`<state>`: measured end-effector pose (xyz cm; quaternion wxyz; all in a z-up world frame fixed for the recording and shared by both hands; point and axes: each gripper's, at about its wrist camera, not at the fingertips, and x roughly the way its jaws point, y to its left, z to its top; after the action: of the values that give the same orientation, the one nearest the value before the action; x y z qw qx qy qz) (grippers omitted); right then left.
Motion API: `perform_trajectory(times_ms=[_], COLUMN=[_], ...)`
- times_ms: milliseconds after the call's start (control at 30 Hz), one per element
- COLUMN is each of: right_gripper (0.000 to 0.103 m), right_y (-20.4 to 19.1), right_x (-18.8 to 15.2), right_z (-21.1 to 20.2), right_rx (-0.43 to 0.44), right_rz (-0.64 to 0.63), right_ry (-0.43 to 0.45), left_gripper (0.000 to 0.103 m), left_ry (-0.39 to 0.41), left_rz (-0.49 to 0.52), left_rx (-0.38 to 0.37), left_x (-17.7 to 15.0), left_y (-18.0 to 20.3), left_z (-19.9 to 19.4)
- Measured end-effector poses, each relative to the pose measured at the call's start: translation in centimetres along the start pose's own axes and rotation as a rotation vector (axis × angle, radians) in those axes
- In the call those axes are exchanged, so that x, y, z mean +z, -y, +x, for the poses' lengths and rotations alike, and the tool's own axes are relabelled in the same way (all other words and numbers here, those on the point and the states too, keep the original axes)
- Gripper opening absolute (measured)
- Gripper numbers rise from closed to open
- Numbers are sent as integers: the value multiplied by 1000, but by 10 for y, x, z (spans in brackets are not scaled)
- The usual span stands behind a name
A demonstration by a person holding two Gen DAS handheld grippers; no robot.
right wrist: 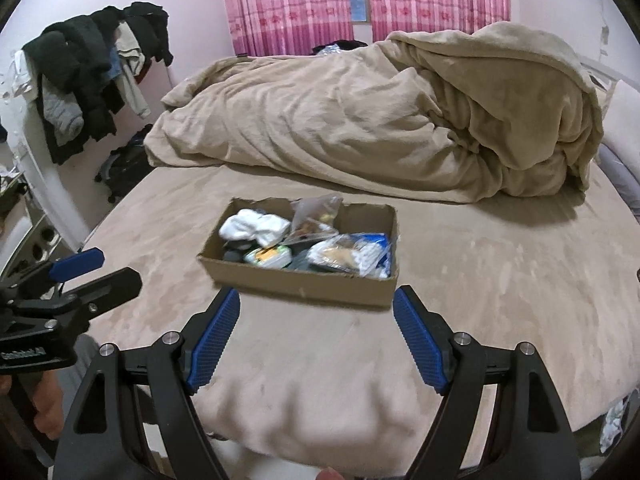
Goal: Organize objects
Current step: 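Withdraw the left tool from the box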
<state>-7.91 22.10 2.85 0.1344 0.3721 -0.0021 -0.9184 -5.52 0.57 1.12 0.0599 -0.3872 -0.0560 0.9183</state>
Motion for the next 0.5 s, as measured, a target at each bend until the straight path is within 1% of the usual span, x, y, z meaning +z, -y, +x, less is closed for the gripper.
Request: perform_trajectory(times_ms=[233, 433, 500], right_gripper=[82, 82, 82], right_y=[-15, -15, -13], right_x=[-21, -34, -36], right_z=[-13, -10, -9], right_rx=[6, -1, -8], right_rz=[-15, 11, 14], right_ry=[-26, -37, -38], left_gripper=[93, 93, 93], left_ry=[11, -15, -20], left_rz=[21, 53, 48], left_rx=[29, 24, 23], left_x=[-16, -29, -31], left_y=[-2, 0, 0], left_z=[-11, -7, -6])
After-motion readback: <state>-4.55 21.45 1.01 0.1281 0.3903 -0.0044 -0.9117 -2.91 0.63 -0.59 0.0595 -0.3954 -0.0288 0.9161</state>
